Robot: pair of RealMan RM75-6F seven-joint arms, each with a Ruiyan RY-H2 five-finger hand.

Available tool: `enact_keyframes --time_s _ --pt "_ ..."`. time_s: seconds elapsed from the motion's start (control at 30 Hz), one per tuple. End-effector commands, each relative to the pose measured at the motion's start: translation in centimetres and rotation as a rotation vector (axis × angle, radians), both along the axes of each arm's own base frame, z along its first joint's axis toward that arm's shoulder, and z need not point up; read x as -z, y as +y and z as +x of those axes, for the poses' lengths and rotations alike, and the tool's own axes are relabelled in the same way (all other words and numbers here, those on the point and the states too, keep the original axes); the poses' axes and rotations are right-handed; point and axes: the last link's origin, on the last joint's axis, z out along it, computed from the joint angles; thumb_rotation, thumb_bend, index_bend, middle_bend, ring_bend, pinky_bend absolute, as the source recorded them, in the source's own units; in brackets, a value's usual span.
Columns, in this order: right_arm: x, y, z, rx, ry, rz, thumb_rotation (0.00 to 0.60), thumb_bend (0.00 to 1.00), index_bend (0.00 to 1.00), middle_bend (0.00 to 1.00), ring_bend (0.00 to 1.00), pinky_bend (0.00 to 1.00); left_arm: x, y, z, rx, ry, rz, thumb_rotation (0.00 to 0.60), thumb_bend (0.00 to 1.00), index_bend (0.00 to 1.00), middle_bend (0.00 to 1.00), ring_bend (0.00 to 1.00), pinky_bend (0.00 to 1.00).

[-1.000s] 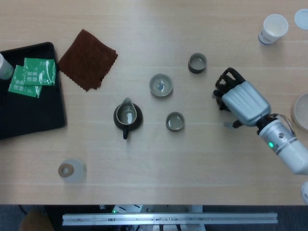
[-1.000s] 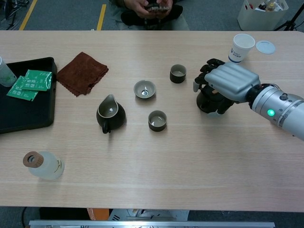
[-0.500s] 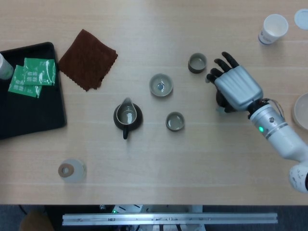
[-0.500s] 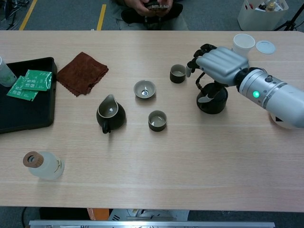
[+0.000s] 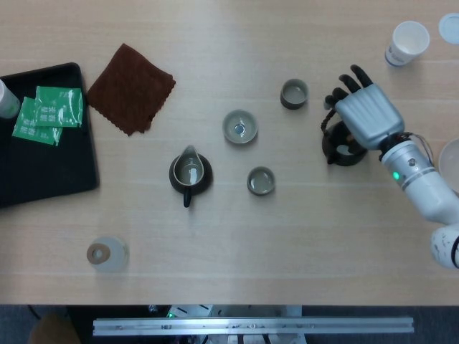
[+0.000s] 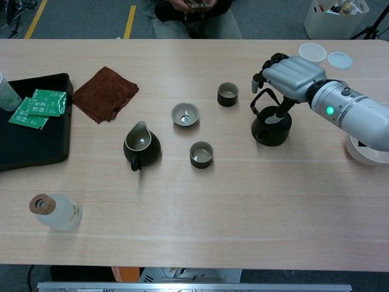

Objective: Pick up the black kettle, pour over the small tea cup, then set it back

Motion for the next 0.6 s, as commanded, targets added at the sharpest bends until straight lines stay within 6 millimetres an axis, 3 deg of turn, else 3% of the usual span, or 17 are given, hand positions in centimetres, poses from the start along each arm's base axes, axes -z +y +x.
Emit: enact_keyframes --time_s 0.03,0.37,0.6 --pt "0.4 -0.34 0.17 0.002 -0.005 0.005 0.496 0.0 0.32 0.33 0.13 0.0 -0.06 -0.07 -0.02 -0.003 0.001 0.001 0.6 0.36 0.16 0.1 0.03 0.05" --pt "0.96 -0.19 0.35 -0.013 0.012 0.029 0.496 0.0 0.32 0.33 0.13 0.0 -0.36 -0.35 -0.07 -0.011 0.002 0.01 0.6 0.36 0.16 0.1 0.03 0.05" --pt "0.42 0.42 -0.45 0.006 0.043 0.047 0.497 0.0 0.32 0.37 0.2 0.0 -0.33 -0.36 -0.1 -0.008 0.0 0.009 0.6 0.36 0.16 0.1 0.03 0.05"
